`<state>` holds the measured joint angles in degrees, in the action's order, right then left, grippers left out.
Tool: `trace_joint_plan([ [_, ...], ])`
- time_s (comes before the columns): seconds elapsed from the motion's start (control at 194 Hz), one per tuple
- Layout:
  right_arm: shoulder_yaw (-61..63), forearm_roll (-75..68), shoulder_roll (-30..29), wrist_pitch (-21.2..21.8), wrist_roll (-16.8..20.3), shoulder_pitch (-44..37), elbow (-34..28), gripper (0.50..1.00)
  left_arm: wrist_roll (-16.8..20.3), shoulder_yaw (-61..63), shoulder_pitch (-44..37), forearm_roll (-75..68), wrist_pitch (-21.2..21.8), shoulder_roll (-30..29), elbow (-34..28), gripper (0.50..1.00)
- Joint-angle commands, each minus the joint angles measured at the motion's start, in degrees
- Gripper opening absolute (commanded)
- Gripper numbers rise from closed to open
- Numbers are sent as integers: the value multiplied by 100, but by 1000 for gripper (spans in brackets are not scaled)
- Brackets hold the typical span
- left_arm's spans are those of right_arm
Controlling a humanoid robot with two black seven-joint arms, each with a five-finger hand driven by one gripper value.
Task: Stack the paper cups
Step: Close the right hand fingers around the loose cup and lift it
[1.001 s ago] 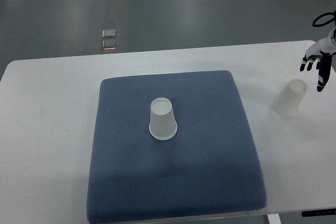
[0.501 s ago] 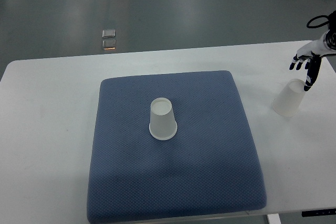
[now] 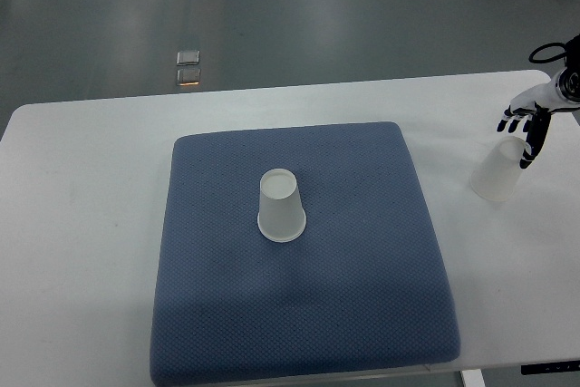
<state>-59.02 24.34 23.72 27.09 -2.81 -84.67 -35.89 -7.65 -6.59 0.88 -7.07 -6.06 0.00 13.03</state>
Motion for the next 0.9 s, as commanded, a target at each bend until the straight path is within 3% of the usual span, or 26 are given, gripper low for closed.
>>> trace_joint_plan([
  [0.0, 4, 0, -7, -55, 0, 38, 3, 928, 9, 0, 0, 4, 0, 0, 7, 1000],
  [0.666, 127, -8, 1, -134, 0, 170, 3, 909, 0, 0, 0, 4, 0, 0, -2, 1000],
  [0.728, 127, -8, 1, -134, 0, 179, 3, 901, 0, 0, 0, 4, 0, 0, -2, 1000],
  [0.836, 127, -8, -7, -169, -9, 196, 3, 834, 9, 0, 0, 4, 0, 0, -2, 1000],
  [0.893, 127, -8, -7, -213, -9, 223, 3, 832, 0, 0, 0, 4, 0, 0, -2, 1000],
])
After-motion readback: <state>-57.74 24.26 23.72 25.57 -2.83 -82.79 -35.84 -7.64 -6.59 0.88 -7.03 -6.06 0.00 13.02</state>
